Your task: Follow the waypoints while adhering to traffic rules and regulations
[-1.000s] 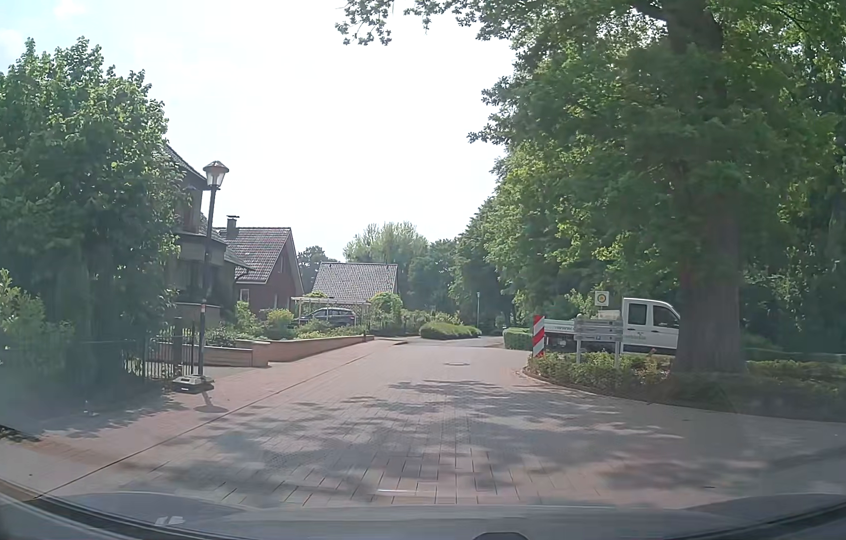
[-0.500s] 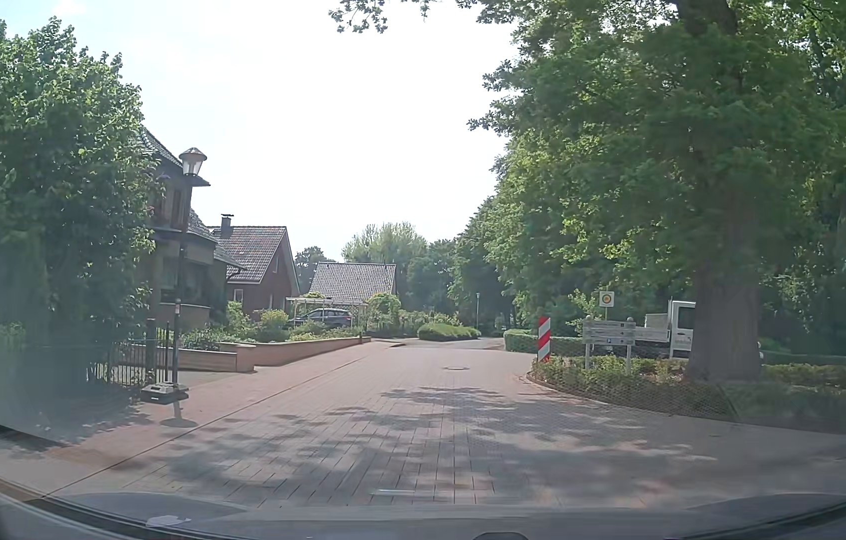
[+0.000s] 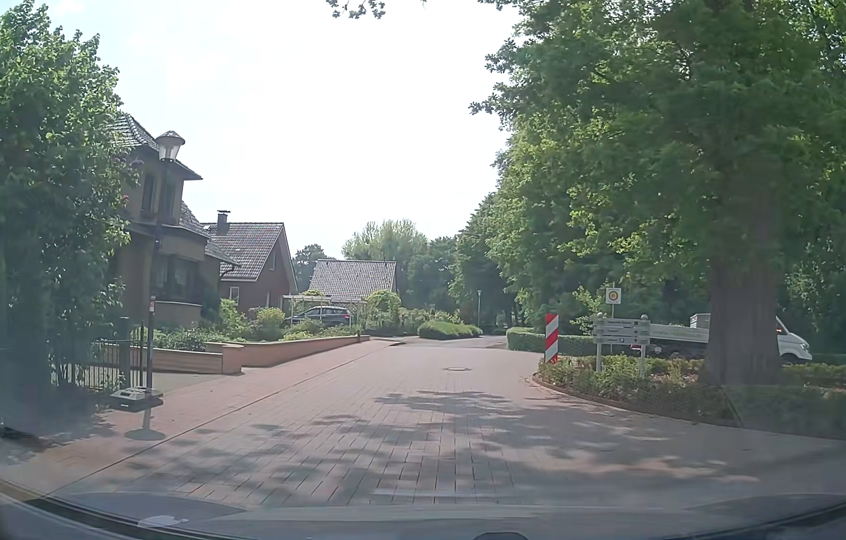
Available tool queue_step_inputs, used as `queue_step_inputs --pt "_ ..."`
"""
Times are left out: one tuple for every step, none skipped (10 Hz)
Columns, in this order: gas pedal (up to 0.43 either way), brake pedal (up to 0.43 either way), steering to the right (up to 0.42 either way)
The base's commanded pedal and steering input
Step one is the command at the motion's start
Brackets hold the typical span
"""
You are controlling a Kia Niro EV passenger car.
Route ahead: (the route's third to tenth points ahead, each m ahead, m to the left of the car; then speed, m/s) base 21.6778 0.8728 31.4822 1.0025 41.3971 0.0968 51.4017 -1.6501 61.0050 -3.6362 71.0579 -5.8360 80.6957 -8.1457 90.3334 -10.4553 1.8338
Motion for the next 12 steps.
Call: queue_step_inputs --pt "0.000 0.000 -0.012" --pt "0.000 0.000 -0.015" --pt "0.047 0.000 -0.020" --pt "0.047 0.000 -0.025" --pt "0.059 0.000 -0.030" --pt "0.067 0.000 -0.033" --pt "0.079 0.000 -0.033" --pt "0.118 0.000 -0.033" --pt "0.130 0.000 -0.034" --pt "0.138 0.000 -0.033" --pt "0.157 0.000 -0.031" --pt "0.169 0.000 -0.031"
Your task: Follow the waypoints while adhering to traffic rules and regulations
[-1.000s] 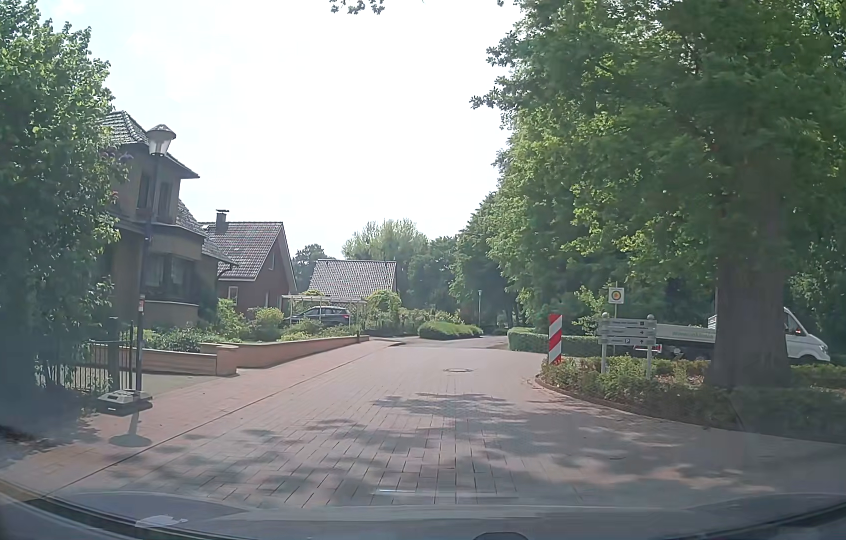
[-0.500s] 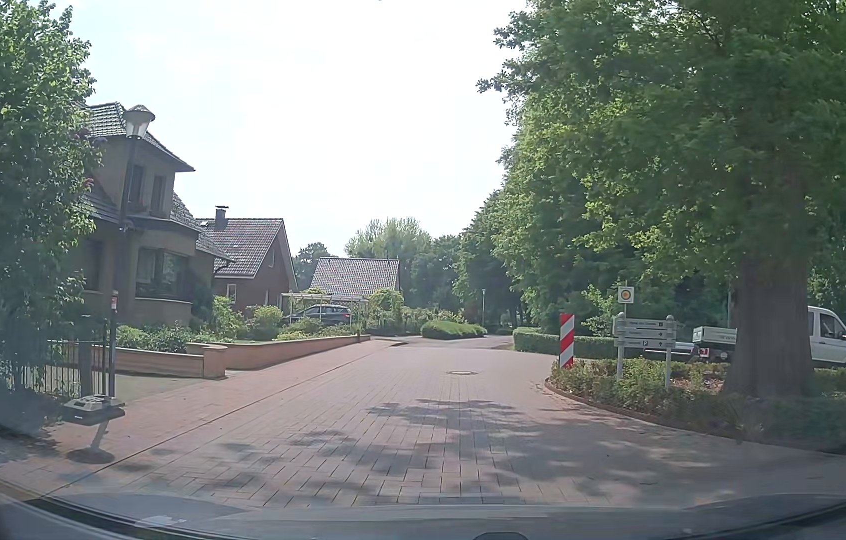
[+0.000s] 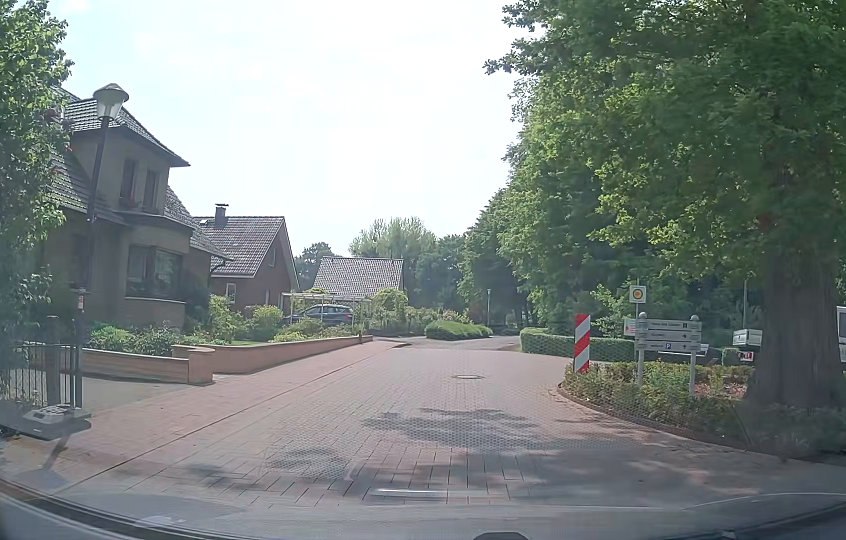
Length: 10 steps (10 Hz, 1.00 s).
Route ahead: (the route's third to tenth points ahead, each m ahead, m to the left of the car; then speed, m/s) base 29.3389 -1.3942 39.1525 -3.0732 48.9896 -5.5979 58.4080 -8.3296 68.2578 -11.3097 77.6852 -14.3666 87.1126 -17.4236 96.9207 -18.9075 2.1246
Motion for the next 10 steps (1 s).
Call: queue_step_inputs --pt "0.177 0.000 -0.030" --pt "0.197 0.000 -0.030" --pt "0.197 0.000 -0.030" --pt "0.209 0.000 -0.028" --pt "0.209 0.000 -0.026" --pt "0.209 0.000 -0.023" --pt "0.209 0.000 -0.022" --pt "0.220 0.000 -0.021" --pt "0.220 0.000 -0.018" --pt "0.228 0.000 -0.013"
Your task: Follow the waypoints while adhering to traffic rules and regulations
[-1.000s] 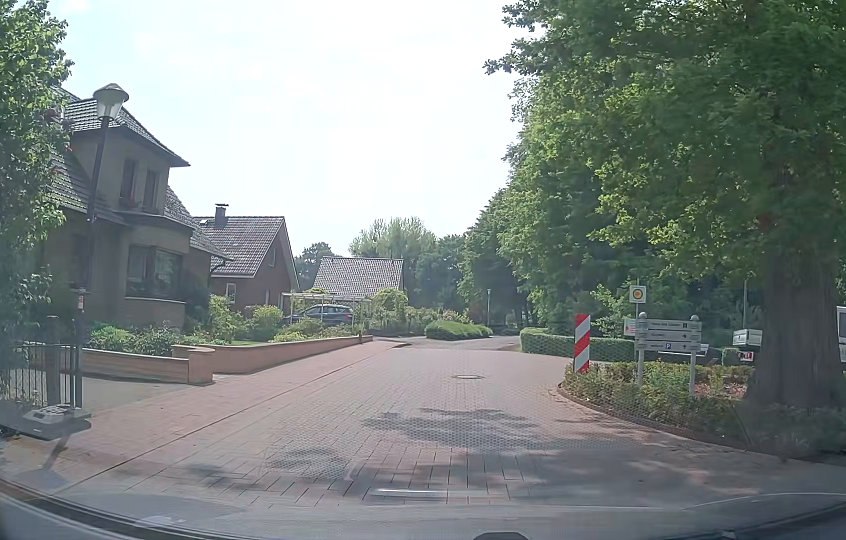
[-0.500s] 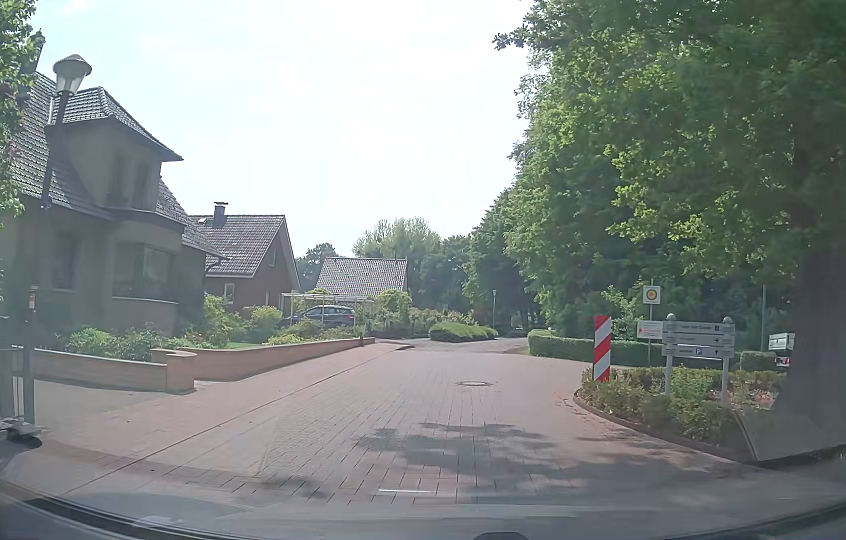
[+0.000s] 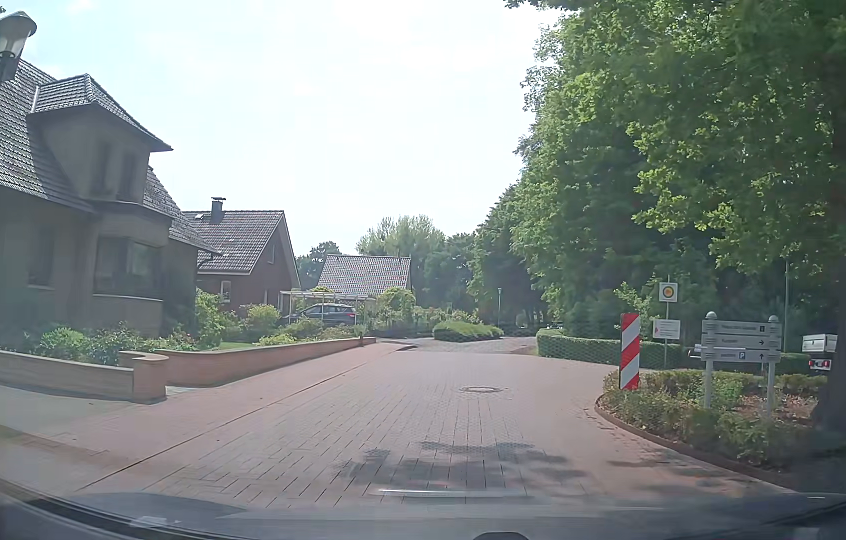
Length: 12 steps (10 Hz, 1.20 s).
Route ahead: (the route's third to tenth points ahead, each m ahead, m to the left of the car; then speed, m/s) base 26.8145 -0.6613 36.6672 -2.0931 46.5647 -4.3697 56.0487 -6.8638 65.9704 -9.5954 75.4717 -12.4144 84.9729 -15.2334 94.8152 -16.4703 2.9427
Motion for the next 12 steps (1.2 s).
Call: queue_step_inputs --pt "0.228 0.000 -0.010" --pt "0.228 0.000 -0.009" --pt "0.228 0.000 -0.008" --pt "0.228 0.000 -0.004" --pt "0.228 0.000 -0.001" --pt "0.228 0.000 0.001" --pt "0.228 0.000 0.005" --pt "0.228 0.000 0.008" --pt "0.228 0.000 0.011" --pt "0.228 0.000 0.012" --pt "0.228 0.000 0.014" --pt "0.228 0.000 0.017"
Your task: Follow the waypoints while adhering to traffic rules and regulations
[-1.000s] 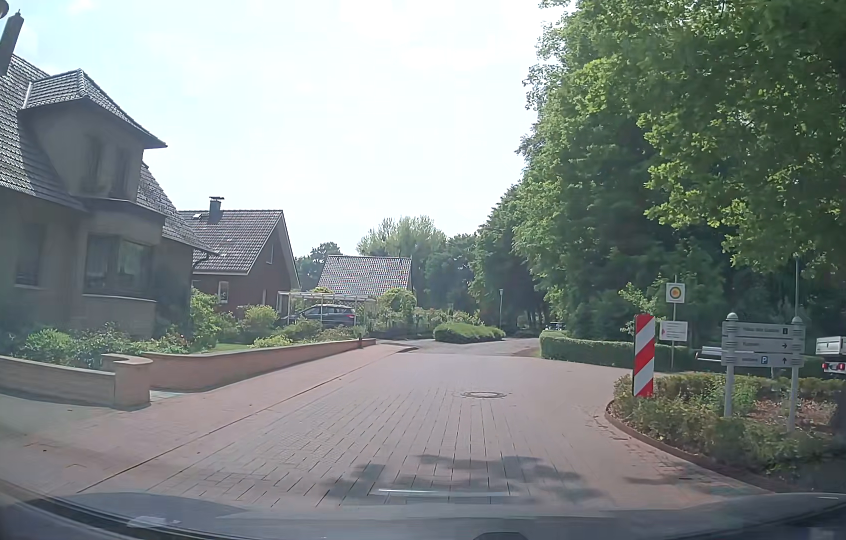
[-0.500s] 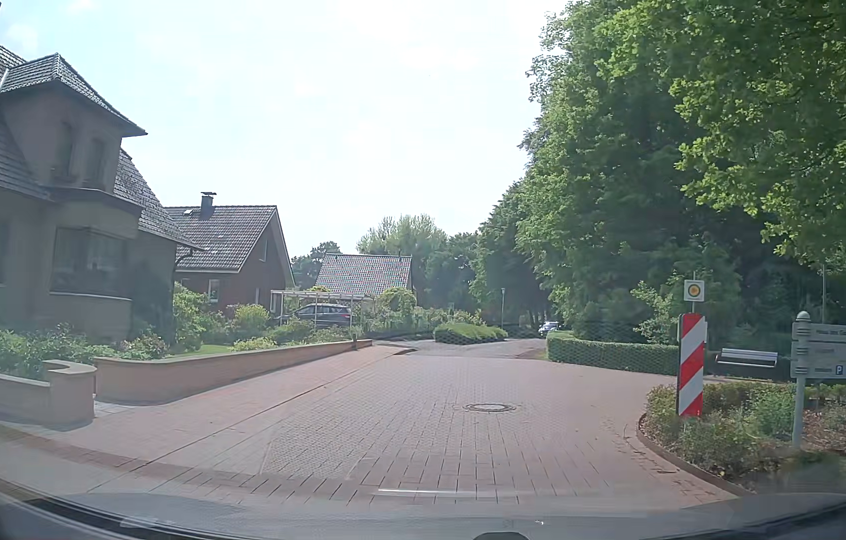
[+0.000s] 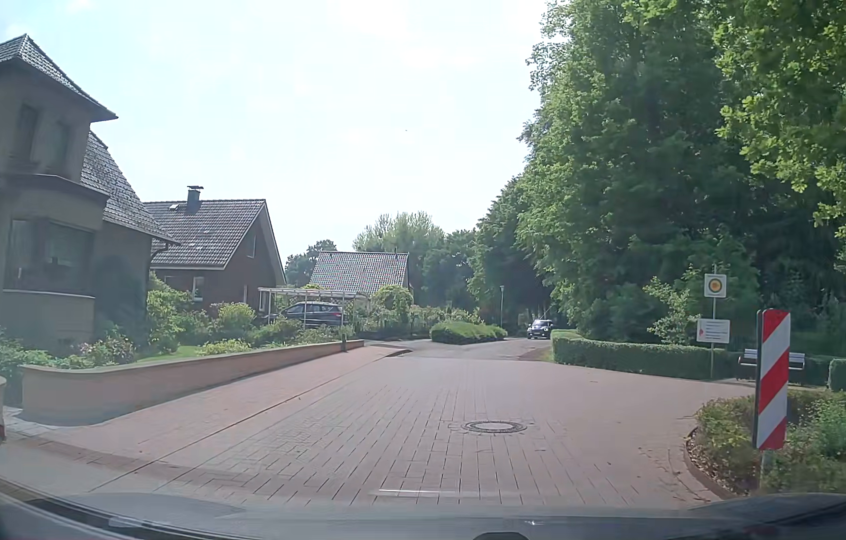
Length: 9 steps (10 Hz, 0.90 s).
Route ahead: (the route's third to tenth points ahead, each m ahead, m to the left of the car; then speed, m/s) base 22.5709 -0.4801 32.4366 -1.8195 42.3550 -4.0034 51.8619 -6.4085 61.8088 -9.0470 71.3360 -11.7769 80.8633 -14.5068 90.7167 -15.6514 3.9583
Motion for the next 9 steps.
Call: queue_step_inputs --pt "0.228 0.000 0.020" --pt "0.228 0.000 0.025" --pt "0.228 0.000 0.033" --pt "0.220 0.000 0.044" --pt "0.189 0.000 0.054" --pt "0.189 0.000 0.062" --pt "0.177 0.000 0.071" --pt "0.169 0.000 0.081" --pt "0.150 0.000 0.092"
